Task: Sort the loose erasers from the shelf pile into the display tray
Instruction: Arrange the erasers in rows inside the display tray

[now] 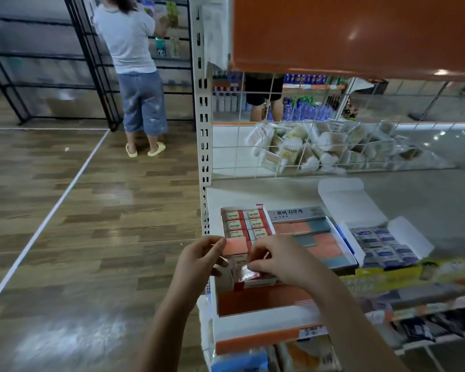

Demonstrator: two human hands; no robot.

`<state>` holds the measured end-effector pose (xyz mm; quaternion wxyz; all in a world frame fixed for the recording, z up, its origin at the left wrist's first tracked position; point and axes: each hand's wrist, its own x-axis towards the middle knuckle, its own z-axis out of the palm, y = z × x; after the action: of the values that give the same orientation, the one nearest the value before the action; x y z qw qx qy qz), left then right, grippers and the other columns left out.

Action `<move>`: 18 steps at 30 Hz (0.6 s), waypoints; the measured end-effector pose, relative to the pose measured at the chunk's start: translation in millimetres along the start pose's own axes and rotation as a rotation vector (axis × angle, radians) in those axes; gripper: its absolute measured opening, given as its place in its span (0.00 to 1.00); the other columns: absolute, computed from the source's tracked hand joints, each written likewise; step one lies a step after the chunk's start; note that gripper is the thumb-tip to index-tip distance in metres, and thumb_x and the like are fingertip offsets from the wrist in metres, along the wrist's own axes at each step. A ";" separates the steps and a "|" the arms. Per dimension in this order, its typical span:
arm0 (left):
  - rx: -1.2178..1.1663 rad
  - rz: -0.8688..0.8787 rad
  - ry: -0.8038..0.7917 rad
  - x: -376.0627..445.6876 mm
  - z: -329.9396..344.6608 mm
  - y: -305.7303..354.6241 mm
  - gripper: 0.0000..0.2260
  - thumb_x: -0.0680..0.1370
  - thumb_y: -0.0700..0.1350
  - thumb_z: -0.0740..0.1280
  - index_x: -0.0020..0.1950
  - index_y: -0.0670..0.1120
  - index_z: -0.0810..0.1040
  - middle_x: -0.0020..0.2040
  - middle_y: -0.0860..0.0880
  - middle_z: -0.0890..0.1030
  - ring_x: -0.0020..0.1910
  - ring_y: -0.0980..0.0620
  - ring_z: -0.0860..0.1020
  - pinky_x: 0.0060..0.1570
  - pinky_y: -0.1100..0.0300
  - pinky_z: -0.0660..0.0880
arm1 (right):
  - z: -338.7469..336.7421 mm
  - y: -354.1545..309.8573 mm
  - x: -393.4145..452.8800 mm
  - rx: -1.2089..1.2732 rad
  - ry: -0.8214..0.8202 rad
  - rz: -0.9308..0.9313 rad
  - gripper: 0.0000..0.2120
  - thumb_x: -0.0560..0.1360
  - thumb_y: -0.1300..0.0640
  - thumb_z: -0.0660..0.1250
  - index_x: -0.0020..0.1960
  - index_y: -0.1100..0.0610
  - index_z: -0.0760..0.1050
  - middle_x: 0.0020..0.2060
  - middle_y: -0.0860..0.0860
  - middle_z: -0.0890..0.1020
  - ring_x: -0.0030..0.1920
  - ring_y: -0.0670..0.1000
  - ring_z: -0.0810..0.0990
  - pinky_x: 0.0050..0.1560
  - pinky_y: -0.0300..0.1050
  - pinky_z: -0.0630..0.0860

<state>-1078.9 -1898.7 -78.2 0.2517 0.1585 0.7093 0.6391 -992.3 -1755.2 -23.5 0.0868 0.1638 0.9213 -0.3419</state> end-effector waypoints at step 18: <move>0.234 0.176 -0.018 3.9 4.7 22.5 0.03 0.77 0.46 0.65 0.48 0.51 0.78 0.34 0.53 0.81 0.30 0.65 0.76 0.29 0.71 0.70 | 11.6 24.7 -13.8 -0.069 0.304 -0.084 0.06 0.76 0.54 0.66 0.51 0.51 0.78 0.47 0.44 0.79 0.45 0.39 0.74 0.46 0.28 0.70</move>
<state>-1081.7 -1889.7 -56.9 0.1809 0.2541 0.7599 0.5702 -970.0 -1748.6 -43.3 -0.0626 0.1719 0.9411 -0.2845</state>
